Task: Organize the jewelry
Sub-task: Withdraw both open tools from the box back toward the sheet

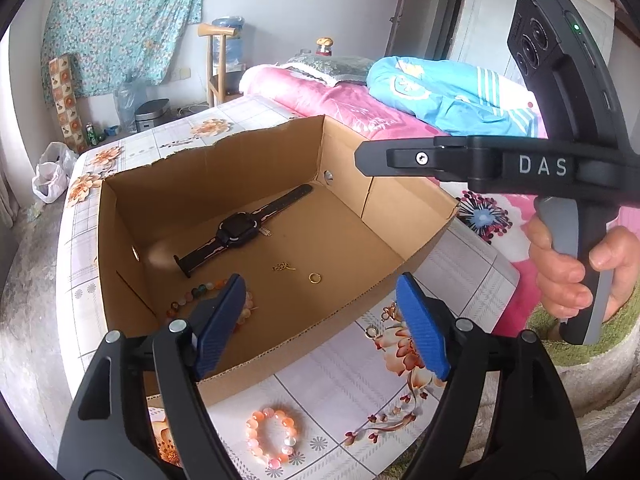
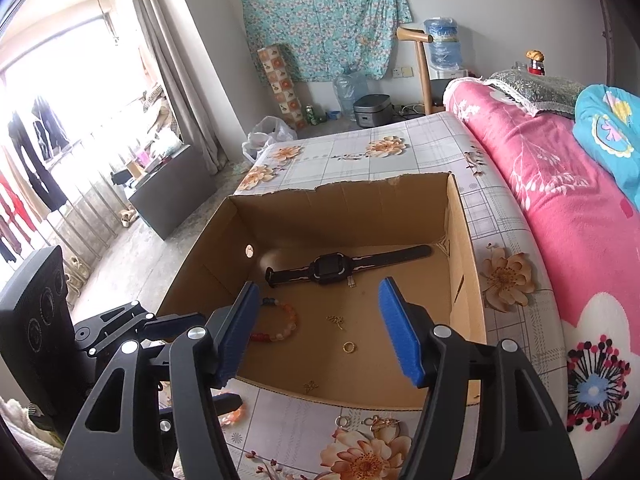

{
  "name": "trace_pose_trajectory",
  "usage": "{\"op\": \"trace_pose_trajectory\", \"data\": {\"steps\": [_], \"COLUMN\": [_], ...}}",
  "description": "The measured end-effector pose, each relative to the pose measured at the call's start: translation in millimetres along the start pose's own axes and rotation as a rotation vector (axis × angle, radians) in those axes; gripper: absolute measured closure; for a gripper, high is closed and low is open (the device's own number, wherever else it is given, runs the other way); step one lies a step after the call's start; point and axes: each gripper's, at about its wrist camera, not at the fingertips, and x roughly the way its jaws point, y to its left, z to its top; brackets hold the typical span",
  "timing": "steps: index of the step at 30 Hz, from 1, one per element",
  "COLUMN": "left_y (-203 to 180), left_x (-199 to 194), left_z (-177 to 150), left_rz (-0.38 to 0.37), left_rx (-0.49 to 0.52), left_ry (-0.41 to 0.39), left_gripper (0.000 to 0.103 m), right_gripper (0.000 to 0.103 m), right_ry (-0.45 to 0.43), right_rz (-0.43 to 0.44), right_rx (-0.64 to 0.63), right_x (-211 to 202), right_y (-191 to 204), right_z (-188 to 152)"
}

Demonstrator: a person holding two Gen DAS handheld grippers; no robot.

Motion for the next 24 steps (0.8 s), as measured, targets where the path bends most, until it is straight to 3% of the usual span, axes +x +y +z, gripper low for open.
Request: {"op": "trace_pose_trajectory", "data": {"steps": [11,16,24], "left_y": [-10,-20,-27], "left_x": [0,0,-9], "left_z": [-15,-20,-21], "left_rz": [-0.021,0.013,-0.003], "left_rx": [0.016,0.064,0.09], "left_ry": [0.022,0.01,-0.02], "left_gripper": [0.027,0.025,0.024], "right_gripper": [0.041,0.037,0.035], "right_ry": [0.015,0.028,0.02], "right_rz": [0.023,0.036,0.05], "right_rx": [0.004,0.016,0.028], "right_x": [-4,-4,-13], "right_y": [8,8,7], "right_z": [-12,-20,-28]}}
